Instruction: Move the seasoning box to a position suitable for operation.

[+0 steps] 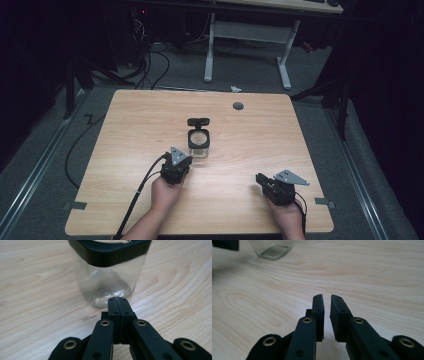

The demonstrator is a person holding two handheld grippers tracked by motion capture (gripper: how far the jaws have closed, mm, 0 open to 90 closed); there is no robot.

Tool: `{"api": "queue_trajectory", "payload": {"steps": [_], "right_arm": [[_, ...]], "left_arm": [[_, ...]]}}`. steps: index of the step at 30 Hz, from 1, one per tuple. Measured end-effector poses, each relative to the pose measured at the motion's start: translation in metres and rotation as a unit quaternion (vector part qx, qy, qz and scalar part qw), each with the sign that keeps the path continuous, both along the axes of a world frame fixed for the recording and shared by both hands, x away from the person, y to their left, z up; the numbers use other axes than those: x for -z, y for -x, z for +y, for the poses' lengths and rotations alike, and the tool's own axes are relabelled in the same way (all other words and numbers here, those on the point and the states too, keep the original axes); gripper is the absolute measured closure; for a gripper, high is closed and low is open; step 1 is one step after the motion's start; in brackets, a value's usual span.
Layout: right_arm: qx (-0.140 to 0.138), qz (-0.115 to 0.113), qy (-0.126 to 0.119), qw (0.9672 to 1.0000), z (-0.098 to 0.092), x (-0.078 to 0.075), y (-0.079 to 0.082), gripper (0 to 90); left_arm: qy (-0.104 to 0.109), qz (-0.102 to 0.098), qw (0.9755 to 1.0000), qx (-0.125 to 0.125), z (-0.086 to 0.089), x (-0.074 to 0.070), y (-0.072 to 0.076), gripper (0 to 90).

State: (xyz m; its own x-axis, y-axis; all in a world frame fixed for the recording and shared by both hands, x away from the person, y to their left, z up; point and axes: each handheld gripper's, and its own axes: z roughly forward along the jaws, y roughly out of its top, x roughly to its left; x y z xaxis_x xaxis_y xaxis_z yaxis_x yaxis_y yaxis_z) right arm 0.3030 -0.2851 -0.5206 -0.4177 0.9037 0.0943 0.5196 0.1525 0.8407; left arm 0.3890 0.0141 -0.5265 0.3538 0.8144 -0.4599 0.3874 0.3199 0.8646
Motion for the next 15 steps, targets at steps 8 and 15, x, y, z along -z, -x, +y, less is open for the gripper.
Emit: {"api": "queue_trajectory", "payload": {"steps": [8,15], "right_arm": [[-0.02,-0.025,-0.016,0.9994,0.027,-0.01,-0.019,90.0],[-0.036,-0.058,-0.015,0.9975,0.068,-0.035,-0.061,90.0]], "left_arm": [[0.011,-0.007,0.9999,0.01,-0.012,0.003,-0.006,90.0],[0.016,-0.005,0.9998,0.005,-0.011,0.004,-0.011,90.0]]}}
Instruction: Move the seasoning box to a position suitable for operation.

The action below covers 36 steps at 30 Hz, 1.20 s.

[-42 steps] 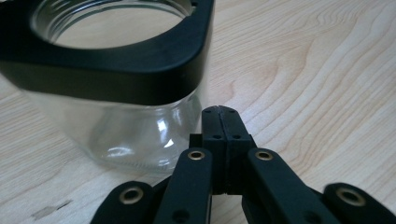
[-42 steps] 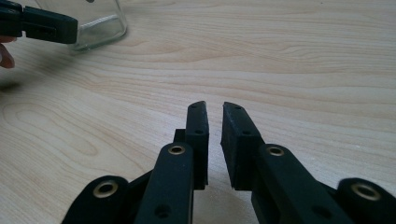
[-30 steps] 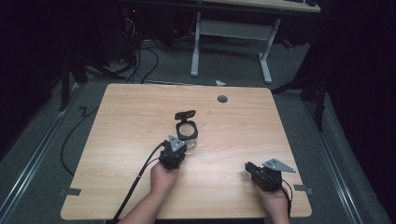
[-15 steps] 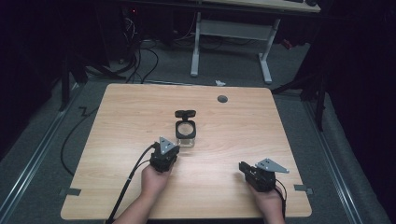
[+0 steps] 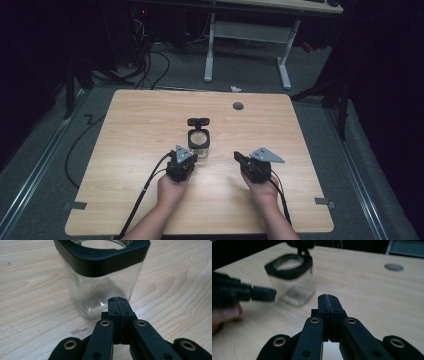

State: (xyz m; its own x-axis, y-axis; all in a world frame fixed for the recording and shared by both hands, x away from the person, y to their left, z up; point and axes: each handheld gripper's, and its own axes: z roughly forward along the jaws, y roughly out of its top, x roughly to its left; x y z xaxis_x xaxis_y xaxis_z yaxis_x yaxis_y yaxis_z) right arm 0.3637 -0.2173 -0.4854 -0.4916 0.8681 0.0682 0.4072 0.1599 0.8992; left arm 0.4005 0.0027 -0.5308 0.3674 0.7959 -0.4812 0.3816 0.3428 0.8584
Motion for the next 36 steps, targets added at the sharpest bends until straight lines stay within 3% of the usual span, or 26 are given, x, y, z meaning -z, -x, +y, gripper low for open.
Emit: {"api": "queue_trajectory", "payload": {"steps": [5,9,10,17,27,31,36], "right_arm": [[-0.004,-0.017,-0.013,0.9998,0.029,-0.028,-0.038,90.0],[-0.003,-0.021,-0.014,0.9997,0.037,-0.035,-0.05,90.0],[-0.002,-0.026,-0.012,0.9996,0.042,-0.041,-0.059,90.0],[-0.002,-0.034,-0.014,0.9993,0.055,-0.057,-0.081,90.0],[-0.011,-0.036,-0.009,0.9992,0.082,-0.069,-0.103,90.0],[-0.013,-0.025,-0.006,0.9996,0.085,-0.065,-0.105,90.0],[-0.022,-0.019,0.006,0.9996,0.08,-0.052,-0.095,90.0]], "left_arm": [[-0.004,0.006,0.9999,-0.011,0.005,-0.001,-0.008,90.0],[-0.011,0.005,0.9999,-0.008,0.008,0.0,-0.009,90.0],[-0.008,0.006,0.9999,-0.005,0.009,0.0,-0.008,90.0],[-0.001,0.003,1.0,-0.002,0.009,0.0,-0.007,90.0],[-0.007,0.004,0.9999,0.012,0.006,0.003,-0.007,90.0],[-0.007,0.005,0.9999,0.013,0.006,0.003,-0.008,90.0],[-0.006,0.004,0.9999,0.011,0.005,0.003,-0.008,90.0]]}}
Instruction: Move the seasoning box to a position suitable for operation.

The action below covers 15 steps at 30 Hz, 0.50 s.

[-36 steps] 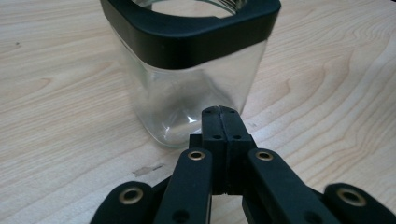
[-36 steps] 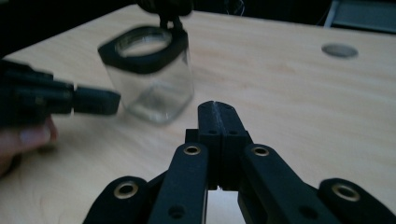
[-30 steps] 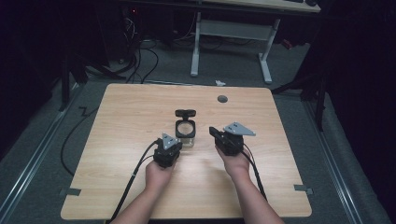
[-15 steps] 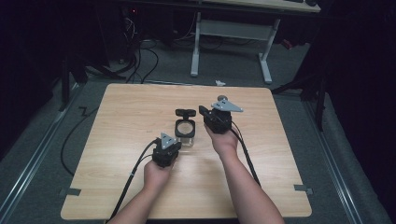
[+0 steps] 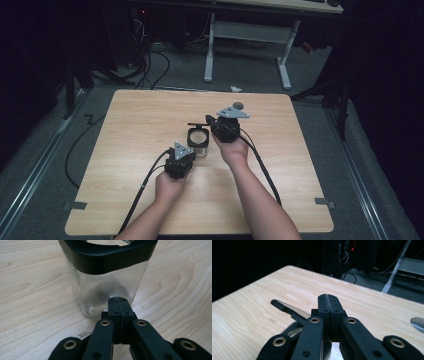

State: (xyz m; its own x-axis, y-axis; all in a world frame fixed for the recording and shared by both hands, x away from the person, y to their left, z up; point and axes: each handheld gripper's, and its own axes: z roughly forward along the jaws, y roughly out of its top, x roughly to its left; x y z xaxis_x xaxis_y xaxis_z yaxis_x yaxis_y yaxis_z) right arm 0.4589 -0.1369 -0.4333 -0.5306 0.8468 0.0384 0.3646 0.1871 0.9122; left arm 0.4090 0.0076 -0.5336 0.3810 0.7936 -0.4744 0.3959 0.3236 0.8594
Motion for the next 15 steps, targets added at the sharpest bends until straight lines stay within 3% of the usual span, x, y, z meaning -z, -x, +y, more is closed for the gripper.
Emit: {"api": "queue_trajectory", "payload": {"steps": [5,15], "right_arm": [[0.0,0.005,0.007,1.0,-0.004,0.013,0.012,90.0],[0.013,0.01,0.002,0.9999,-0.024,0.026,0.027,90.0]], "left_arm": [[0.001,0.001,1.0,-0.002,0.001,-0.001,-0.001,90.0],[-0.004,0.001,1.0,-0.002,0.0,0.0,0.0,90.0]]}}
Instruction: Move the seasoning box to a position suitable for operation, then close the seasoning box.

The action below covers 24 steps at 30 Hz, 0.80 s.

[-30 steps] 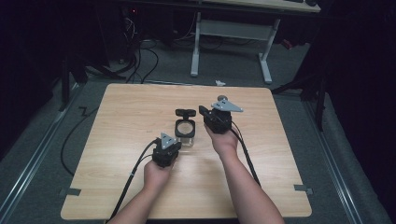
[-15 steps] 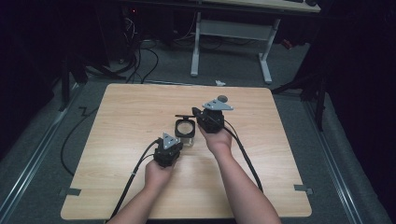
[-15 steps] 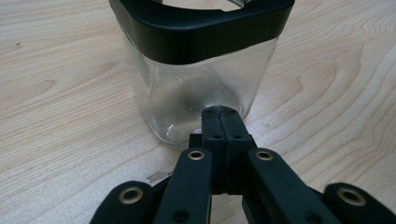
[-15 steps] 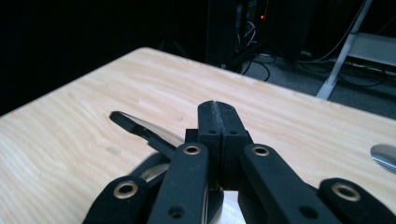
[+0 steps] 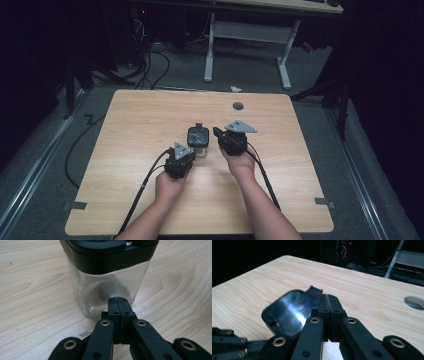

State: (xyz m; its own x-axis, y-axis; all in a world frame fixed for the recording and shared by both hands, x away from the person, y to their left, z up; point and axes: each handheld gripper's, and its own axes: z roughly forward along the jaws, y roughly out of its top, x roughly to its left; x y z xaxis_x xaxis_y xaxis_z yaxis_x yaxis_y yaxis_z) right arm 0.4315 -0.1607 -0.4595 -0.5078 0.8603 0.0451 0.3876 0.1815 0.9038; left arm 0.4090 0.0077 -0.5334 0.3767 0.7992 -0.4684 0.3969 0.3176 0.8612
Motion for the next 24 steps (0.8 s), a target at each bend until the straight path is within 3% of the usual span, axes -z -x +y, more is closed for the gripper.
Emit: {"api": "queue_trajectory", "payload": {"steps": [5,10,14,18,24], "right_arm": [[0.01,0.004,0.0,0.9999,-0.019,0.006,0.014,90.0],[0.033,0.014,0.005,0.9993,-0.05,0.022,0.028,89.3],[0.041,0.023,0.009,0.9988,-0.062,0.029,0.034,88.1],[0.055,0.024,0.016,0.998,-0.081,0.033,0.046,82.9],[0.084,0.029,0.016,0.9959,-0.109,0.037,0.064,73.1]], "left_arm": [[-0.002,0.0,1.0,0.003,0.002,-0.002,0.004,90.0],[0.003,-0.008,0.9999,0.005,0.012,-0.009,0.009,90.0],[0.0,-0.006,0.9999,0.013,0.022,-0.011,0.013,88.4],[-0.017,-0.006,0.9997,0.016,0.037,-0.013,0.017,85.0],[-0.02,0.002,0.9998,-0.003,0.068,-0.012,0.015,81.2]]}}
